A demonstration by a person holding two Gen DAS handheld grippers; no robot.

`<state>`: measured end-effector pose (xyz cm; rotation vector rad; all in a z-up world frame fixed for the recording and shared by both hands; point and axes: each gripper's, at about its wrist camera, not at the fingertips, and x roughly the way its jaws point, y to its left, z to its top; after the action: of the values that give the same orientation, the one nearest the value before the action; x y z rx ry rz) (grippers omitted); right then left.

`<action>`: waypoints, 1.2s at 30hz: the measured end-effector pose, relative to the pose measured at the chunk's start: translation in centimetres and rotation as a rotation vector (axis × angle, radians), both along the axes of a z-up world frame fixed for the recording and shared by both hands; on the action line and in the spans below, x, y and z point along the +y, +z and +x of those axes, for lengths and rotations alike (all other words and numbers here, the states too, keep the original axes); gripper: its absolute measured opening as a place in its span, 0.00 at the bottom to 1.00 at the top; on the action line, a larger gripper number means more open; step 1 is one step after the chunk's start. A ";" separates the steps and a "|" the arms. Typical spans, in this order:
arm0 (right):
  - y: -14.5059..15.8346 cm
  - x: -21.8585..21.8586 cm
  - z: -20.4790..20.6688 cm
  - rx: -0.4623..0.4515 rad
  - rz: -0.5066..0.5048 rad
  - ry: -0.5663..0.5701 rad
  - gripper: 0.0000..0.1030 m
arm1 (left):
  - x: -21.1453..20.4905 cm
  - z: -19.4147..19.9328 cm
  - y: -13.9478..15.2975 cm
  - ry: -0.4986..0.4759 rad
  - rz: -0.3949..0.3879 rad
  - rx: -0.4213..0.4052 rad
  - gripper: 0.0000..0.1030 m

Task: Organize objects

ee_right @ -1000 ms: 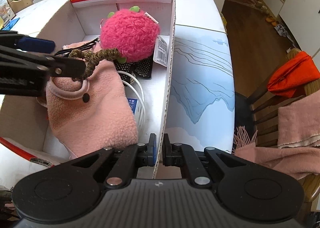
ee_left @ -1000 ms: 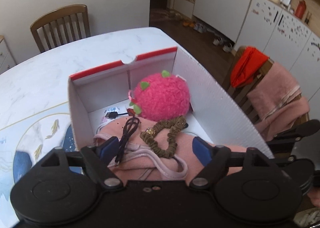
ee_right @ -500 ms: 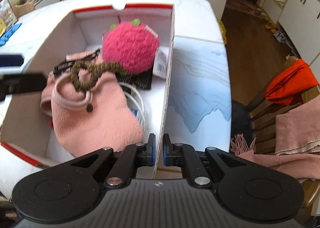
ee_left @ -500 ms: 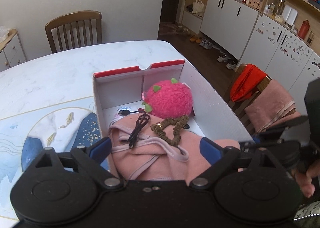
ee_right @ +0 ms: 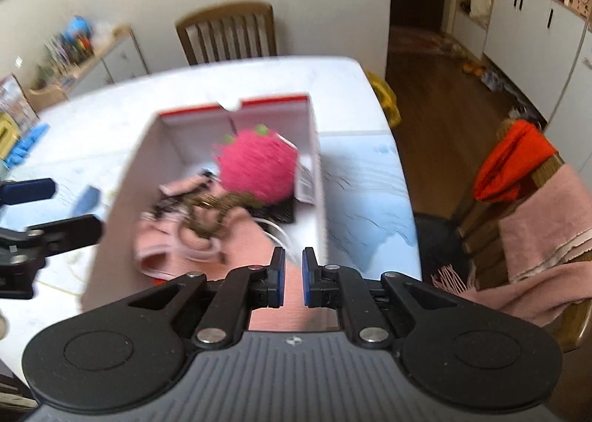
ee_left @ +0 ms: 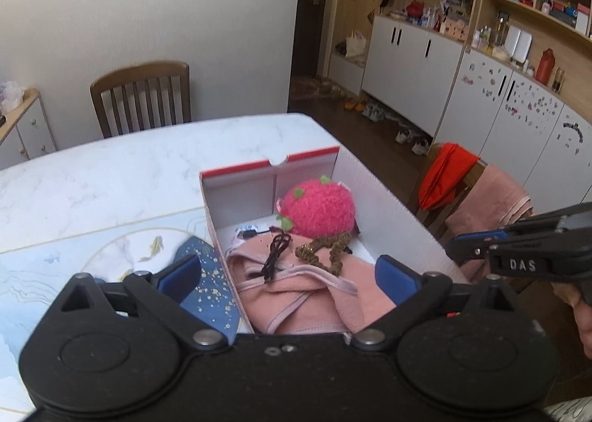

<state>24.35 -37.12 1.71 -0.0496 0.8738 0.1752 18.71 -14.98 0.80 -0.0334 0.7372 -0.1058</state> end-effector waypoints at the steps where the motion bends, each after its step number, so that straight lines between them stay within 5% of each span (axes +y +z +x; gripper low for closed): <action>1: 0.4 0.3 -0.7 -0.025 0.002 0.006 0.11 | 0.0 -0.4 0.3 -0.004 0.002 -0.013 0.97; 9: 2.5 2.0 -4.7 -0.154 0.051 0.010 0.44 | 0.5 -3.1 1.4 -0.030 -0.013 -0.063 0.99; 24: 3.4 3.0 -10.3 -0.312 0.076 -0.034 0.90 | 1.4 -6.4 1.2 -0.035 -0.023 -0.091 0.99; 36: 3.0 3.0 -12.3 -0.325 0.081 -0.079 0.94 | 1.0 -7.3 0.6 -0.068 -0.030 -0.092 0.99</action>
<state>12.05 -34.11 4.76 0.0323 0.5431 0.1237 11.36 -13.97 1.38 -0.0323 0.6446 -0.1820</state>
